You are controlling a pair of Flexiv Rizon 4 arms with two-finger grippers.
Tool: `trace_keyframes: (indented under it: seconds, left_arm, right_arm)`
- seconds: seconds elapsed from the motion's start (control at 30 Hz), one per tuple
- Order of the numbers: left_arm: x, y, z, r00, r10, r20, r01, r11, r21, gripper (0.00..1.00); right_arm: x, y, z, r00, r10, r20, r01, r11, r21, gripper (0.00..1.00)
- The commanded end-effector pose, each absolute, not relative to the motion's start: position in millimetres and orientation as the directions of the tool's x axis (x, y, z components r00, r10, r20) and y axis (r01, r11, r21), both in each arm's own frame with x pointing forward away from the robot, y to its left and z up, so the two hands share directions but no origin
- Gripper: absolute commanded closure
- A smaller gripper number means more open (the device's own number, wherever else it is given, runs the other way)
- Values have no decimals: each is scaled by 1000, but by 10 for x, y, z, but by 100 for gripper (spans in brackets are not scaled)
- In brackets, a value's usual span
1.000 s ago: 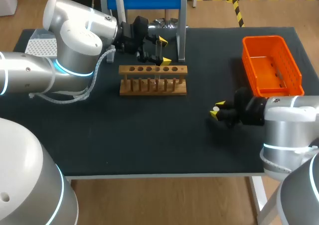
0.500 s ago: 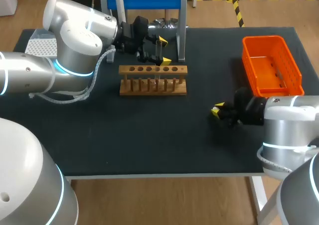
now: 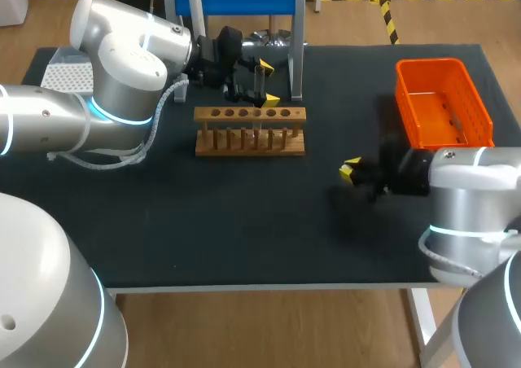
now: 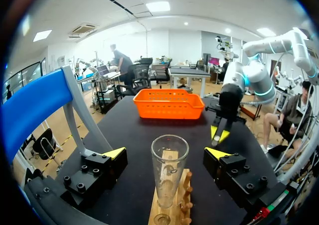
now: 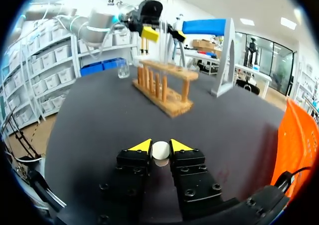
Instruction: Invert the test tube, pick up the pipette, mount the tip to pipette, aspirate from beaker and dispense into the tube, eject the tip, return the pipette, and cap with the stopper.
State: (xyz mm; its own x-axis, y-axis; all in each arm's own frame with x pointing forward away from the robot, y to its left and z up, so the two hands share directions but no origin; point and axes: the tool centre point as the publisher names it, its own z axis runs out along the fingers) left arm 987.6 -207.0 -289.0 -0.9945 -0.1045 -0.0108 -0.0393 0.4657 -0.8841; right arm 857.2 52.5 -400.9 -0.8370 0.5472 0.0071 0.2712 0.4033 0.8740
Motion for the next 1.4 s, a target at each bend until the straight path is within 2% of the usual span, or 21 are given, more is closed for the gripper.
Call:
trace_keyframes:
  seconds: [0.03, 0.37, 0.7, 1.4]
  left_arm:
    - [9884, -2066, -2880, -995, -101, -8, -40, 469, -882, 0]
    - [9884, -2066, -2880, -995, -101, -8, -40, 469, -882, 0]
    - [9884, -2066, -2880, -995, -101, -8, -40, 469, -882, 0]
    - [9884, -2066, -2880, -995, -101, -8, -40, 469, -882, 0]
  right_arm:
    - [8600, 428, -3627, -878, 478, 36, 264, 418, 869, 100]
    - [8870, 590, -2882, -930, 369, -12, 168, 451, 877, 100]
    - [9215, 804, -2377, -963, 266, 50, 167, 442, 881, 100]
    - [9570, 1280, -2106, -991, 123, 52, 110, 532, 839, 100]
